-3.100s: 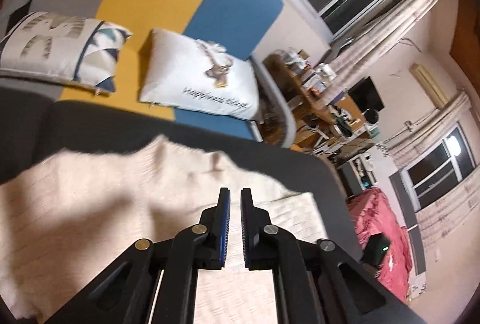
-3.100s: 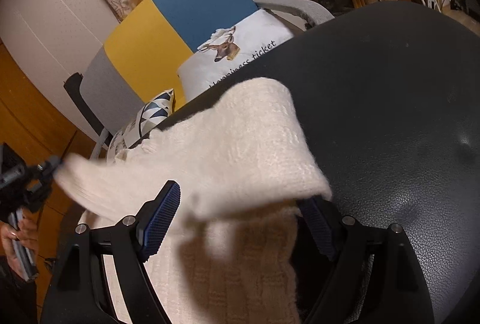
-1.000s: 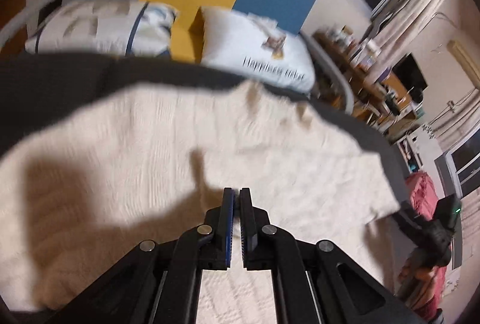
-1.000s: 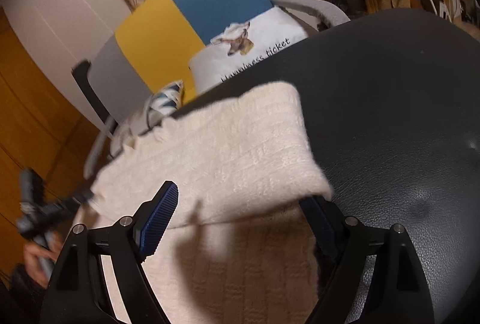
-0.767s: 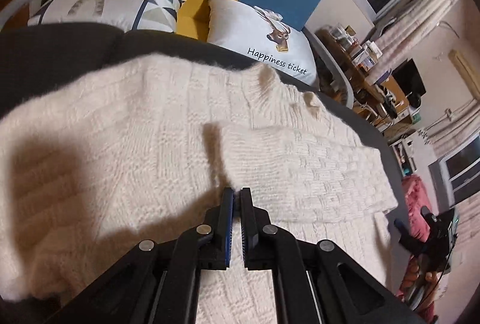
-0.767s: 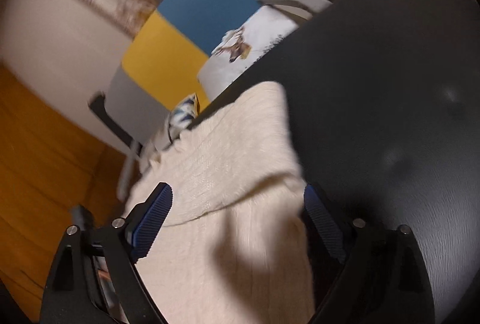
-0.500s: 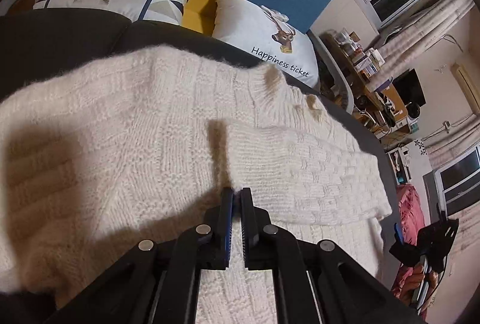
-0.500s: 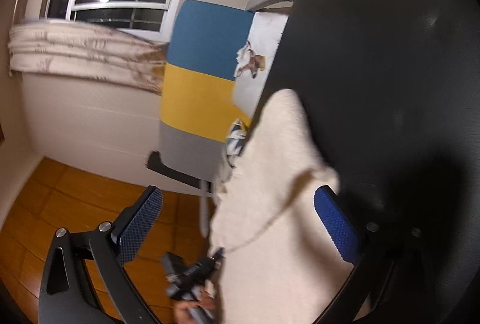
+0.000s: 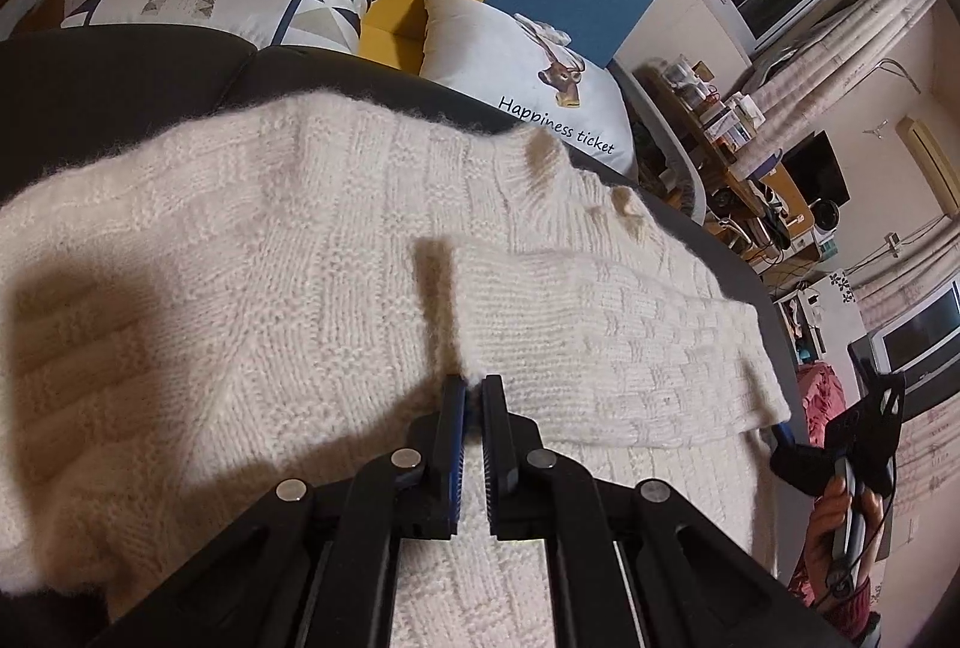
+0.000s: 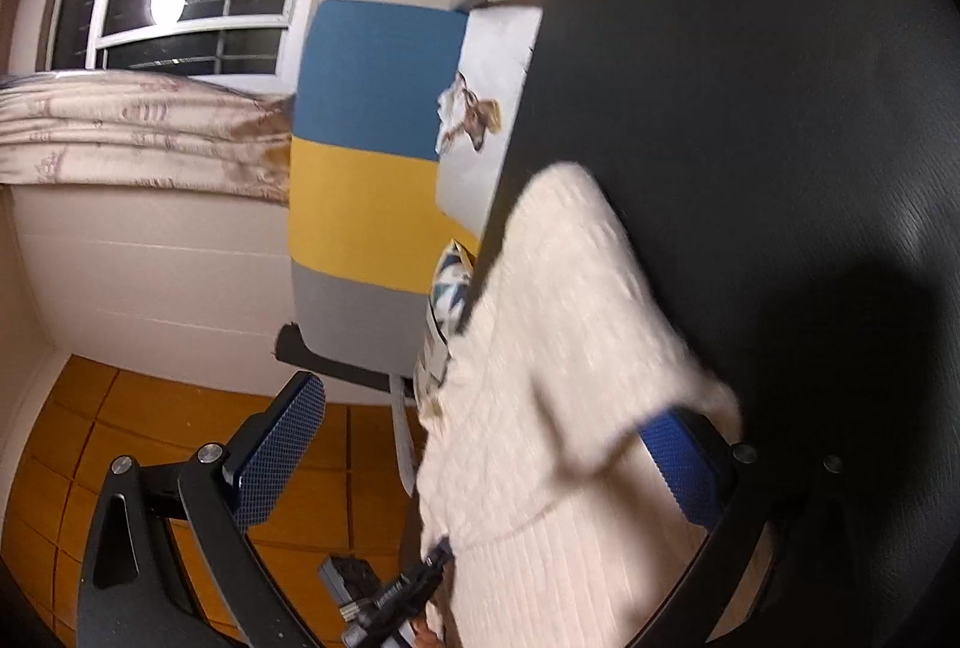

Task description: Fold clothes

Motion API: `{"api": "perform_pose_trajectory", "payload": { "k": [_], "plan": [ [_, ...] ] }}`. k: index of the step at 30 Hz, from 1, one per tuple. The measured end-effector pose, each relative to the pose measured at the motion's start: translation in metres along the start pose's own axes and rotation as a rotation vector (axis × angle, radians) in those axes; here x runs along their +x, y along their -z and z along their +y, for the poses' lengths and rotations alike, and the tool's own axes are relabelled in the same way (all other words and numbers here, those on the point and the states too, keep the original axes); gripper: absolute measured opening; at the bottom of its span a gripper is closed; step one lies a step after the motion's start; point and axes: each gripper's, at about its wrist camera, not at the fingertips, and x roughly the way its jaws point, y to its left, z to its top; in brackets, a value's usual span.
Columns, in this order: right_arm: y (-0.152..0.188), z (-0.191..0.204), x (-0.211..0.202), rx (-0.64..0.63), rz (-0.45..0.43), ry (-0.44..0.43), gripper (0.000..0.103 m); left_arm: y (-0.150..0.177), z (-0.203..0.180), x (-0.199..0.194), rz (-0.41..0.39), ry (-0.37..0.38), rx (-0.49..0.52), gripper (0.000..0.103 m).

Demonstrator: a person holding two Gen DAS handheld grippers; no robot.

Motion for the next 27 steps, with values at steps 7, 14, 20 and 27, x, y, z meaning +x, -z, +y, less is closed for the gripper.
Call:
{"api": "perform_pose_trajectory", "payload": {
  "k": [7, 14, 20, 27],
  "plan": [
    [0.000, 0.003, 0.007, -0.081, -0.090, 0.162, 0.103, -0.001, 0.008, -0.004, 0.014, 0.068, -0.060, 0.015],
    [0.002, 0.015, 0.011, -0.220, 0.007, 0.266, 0.103, -0.011, 0.054, -0.022, -0.006, 0.187, -0.278, 0.021],
    [0.011, 0.017, 0.024, -0.349, 0.070, 0.371, 0.103, -0.025, 0.052, -0.008, 0.044, 0.234, -0.293, 0.028],
    [0.014, 0.017, 0.025, -0.384, 0.079, 0.394, 0.103, -0.044, 0.018, 0.009, 0.054, 0.199, -0.168, 0.016]
  ]
}}
